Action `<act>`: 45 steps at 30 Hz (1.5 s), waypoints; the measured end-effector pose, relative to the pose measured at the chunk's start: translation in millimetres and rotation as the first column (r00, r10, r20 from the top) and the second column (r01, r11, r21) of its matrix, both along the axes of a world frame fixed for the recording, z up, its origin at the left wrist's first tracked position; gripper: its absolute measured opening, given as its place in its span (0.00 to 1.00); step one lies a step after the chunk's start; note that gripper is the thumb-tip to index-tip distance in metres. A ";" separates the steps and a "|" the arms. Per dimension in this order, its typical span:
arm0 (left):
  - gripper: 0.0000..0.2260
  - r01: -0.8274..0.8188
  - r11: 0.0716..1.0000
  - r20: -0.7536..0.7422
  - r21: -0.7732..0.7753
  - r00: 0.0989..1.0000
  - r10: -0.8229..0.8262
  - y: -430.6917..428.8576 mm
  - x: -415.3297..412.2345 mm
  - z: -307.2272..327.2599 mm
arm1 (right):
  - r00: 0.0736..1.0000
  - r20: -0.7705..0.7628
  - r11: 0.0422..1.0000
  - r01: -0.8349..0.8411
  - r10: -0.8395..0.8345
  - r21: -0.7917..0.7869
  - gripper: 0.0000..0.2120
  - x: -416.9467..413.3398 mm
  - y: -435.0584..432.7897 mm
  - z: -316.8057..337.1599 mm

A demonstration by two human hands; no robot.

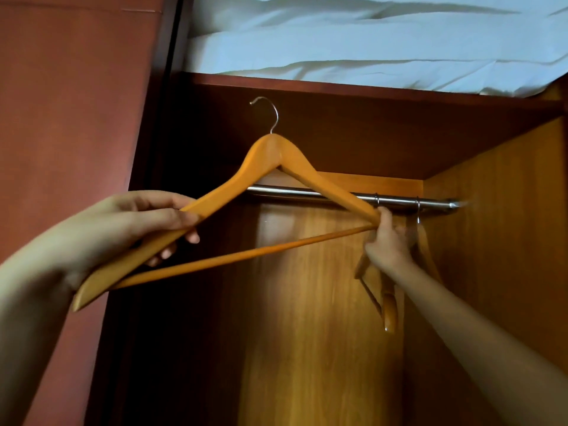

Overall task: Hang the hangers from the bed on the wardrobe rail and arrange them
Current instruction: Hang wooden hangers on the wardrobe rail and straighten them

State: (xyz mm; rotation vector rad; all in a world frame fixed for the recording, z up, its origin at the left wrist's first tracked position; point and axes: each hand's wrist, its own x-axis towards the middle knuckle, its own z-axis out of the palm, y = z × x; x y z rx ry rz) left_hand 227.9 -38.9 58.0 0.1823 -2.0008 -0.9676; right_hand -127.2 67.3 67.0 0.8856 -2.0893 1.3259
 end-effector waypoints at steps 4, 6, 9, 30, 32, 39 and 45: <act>0.09 0.120 0.993 -0.096 0.024 0.989 -0.117 -4.8 -15.7 -7.4 | 0.965 -0.198 0.979 0.191 -0.173 0.072 0.35 -6.5 38.1 16.4; 0.12 0.161 0.987 -0.111 0.014 0.981 -0.158 -6.6 -24.3 -12.3 | 0.958 -0.243 0.986 0.167 -0.155 0.031 0.28 -14.0 59.6 28.7; 0.14 0.214 0.977 -0.116 0.010 0.971 -0.211 -8.6 -38.9 -21.0 | 0.962 -0.266 0.983 0.017 -0.066 -0.185 0.16 -17.4 85.8 42.7; 0.13 -0.555 0.732 0.053 -0.396 0.782 0.621 -38.9 -132.4 0.2 | 0.913 -0.409 0.943 0.131 0.005 0.305 0.18 17.9 98.9 47.0; 0.12 -0.665 0.632 -0.182 -0.397 0.733 0.656 -15.1 -145.7 0.0 | 0.929 -0.368 0.943 0.091 0.035 0.319 0.17 23.6 96.3 40.5; 0.13 0.012 0.981 0.007 0.195 1.000 -0.013 63.3 -195.1 24.2 | 0.910 -0.402 0.906 0.253 -0.104 0.340 0.16 50.9 69.8 12.0; 0.06 0.200 0.856 -0.145 0.476 0.978 -0.148 65.4 -207.4 11.0 | 0.975 0.059 0.927 -0.220 0.212 0.304 0.12 67.6 71.3 -2.9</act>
